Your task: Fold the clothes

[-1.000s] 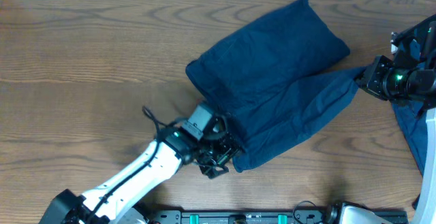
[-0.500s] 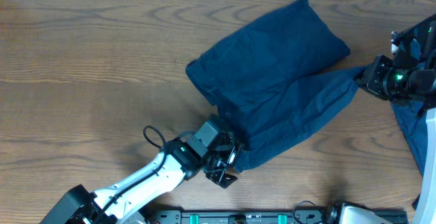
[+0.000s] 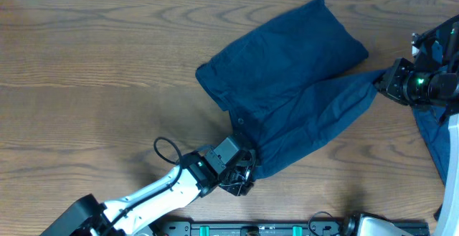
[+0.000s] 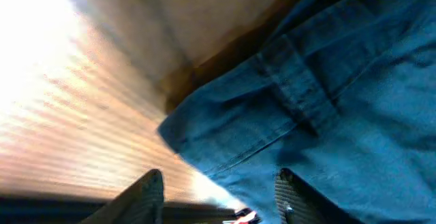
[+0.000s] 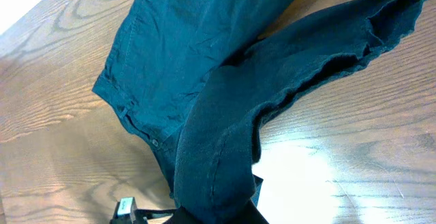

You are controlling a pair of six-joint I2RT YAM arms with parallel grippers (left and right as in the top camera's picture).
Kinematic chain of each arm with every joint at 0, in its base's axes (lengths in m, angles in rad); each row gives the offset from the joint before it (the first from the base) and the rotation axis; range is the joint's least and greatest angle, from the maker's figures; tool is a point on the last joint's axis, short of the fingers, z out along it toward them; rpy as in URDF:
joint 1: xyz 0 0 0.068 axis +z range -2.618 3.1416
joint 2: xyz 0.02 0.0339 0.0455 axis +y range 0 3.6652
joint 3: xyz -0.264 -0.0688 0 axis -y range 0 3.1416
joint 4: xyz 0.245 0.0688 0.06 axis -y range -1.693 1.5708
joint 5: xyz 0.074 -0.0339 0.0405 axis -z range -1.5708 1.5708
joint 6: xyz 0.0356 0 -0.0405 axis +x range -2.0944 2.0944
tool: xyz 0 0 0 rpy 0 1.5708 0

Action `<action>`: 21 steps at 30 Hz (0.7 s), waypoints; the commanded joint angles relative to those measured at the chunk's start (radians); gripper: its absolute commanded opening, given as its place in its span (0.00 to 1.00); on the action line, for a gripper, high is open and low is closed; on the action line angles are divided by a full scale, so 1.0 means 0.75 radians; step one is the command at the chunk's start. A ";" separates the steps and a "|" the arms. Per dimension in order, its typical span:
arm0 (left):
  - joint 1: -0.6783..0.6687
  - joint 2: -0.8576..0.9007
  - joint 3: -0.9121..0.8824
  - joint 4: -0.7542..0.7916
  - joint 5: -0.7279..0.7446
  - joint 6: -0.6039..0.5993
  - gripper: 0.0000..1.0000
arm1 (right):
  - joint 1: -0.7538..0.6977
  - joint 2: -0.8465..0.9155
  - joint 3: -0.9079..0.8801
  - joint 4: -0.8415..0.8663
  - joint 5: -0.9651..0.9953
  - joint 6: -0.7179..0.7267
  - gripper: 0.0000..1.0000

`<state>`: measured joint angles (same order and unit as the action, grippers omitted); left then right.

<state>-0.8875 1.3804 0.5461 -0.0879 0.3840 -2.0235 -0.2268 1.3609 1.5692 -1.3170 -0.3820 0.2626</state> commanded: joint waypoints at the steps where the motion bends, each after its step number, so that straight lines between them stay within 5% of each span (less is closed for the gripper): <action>1: -0.005 0.063 -0.016 0.026 0.006 -0.057 0.52 | 0.015 -0.001 0.006 0.010 -0.014 -0.012 0.01; 12: -0.051 0.249 -0.016 0.163 0.070 -0.085 0.58 | 0.015 -0.001 0.006 0.009 -0.014 -0.012 0.01; 14: -0.051 0.250 -0.016 0.166 0.070 -0.085 0.50 | 0.015 -0.001 0.006 0.006 -0.014 -0.012 0.01; 19: -0.042 0.248 -0.016 0.182 0.076 0.028 0.11 | 0.015 -0.001 0.006 0.007 -0.014 -0.012 0.01; 21: -0.028 0.239 -0.016 0.187 0.096 0.085 0.06 | 0.015 -0.001 0.006 0.010 -0.014 -0.012 0.01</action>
<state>-0.9180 1.5509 0.5449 0.0612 0.4465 -2.0029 -0.2268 1.3609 1.5692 -1.3170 -0.3851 0.2623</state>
